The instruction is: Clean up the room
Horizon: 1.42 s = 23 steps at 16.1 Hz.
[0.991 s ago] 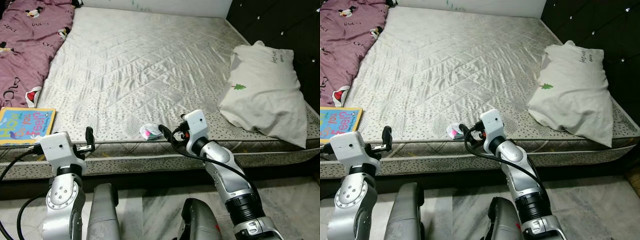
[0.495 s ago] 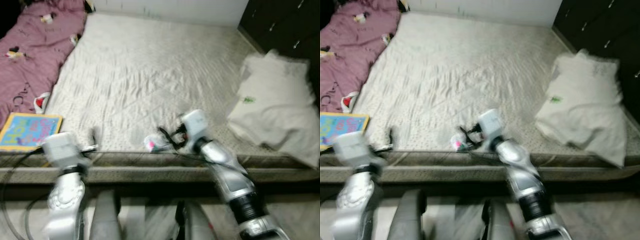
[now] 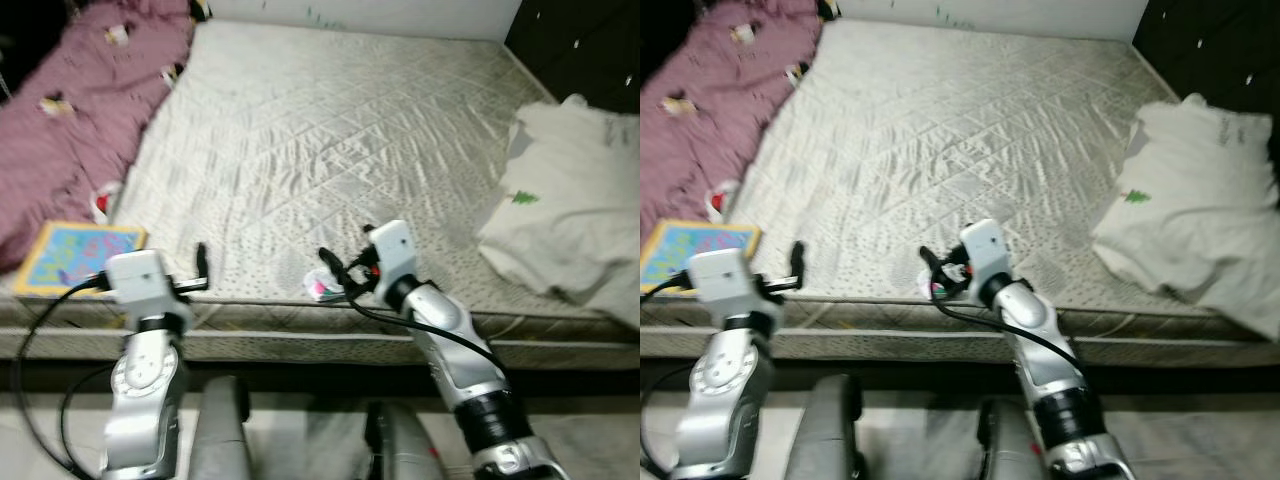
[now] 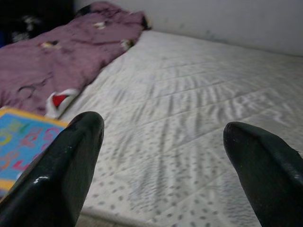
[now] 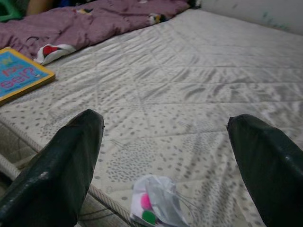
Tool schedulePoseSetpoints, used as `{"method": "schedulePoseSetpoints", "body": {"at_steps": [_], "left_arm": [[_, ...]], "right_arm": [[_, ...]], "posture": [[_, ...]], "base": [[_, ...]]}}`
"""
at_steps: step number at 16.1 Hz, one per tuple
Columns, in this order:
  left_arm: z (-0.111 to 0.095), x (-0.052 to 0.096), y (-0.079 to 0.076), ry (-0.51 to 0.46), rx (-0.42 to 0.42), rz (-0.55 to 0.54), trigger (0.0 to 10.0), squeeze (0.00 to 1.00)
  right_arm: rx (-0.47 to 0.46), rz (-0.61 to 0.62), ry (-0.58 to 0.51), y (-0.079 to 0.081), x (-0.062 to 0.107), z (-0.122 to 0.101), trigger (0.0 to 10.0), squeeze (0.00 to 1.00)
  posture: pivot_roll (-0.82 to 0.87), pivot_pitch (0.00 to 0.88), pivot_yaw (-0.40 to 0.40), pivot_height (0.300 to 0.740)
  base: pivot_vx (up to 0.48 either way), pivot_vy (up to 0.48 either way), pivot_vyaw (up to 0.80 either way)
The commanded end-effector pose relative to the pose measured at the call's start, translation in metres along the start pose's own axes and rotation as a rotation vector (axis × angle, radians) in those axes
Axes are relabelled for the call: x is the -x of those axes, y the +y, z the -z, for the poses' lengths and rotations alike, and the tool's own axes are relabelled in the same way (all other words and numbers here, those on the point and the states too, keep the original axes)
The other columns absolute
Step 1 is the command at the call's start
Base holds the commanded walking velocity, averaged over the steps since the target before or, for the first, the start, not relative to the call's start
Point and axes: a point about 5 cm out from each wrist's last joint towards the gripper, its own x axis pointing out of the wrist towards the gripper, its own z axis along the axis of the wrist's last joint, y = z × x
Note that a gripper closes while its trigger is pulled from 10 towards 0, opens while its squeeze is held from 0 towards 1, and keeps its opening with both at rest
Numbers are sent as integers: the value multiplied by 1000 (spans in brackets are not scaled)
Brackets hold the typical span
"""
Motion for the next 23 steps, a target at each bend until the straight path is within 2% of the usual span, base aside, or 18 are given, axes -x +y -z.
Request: {"method": "schedulePoseSetpoints", "body": {"at_steps": [1, 4, 7, 9, 12, 14, 21, 23], "left_arm": [[4, -5, -9, 22, -13, 49, 10000, 0], [3, -13, -15, 20, -10, 82, 10000, 0], [3, -14, -16, 20, -4, 78, 10000, 0], [1, -12, -11, 3, 0, 51, 10000, 0], [1, -8, -5, 2, 4, 18, 10000, 0], [2, -4, -4, 10, 3, 19, 10000, 0], [1, -8, -9, 13, 10, 39, 10000, 0], [1, -7, -8, 13, 10, 31, 10000, 0]], "right_arm": [[6, 55, -21, -8, 6, -2, 10000, 0], [7, 90, -30, -12, 10, -2, 10000, 0], [22, 83, -35, -10, 11, -2, 10000, 0], [40, 62, -43, -8, 6, -5, 10000, 0], [52, 27, -38, -3, 1, -5, 10000, 0], [31, 37, -38, 1, -1, -4, 10000, 0], [-10, 69, -42, -7, 3, -3, 10000, 0], [-13, 49, -52, -4, 1, -4, 10000, 0]], "posture": [[6, 20, 8, 587], [-18, 30, 22, 587], [-13, 43, 11, 587], [10, 43, -24, 587], [38, 58, -32, 587], [45, 72, -26, 587], [39, 72, -32, 587], [47, 65, -37, 562]], "base": [[0, 0, 0], [0, 0, 0], [0, 0, 0], [0, 0, 259], [0, 0, 756], [0, 0, 747], [0, 0, 0], [0, 0, 0]]}}
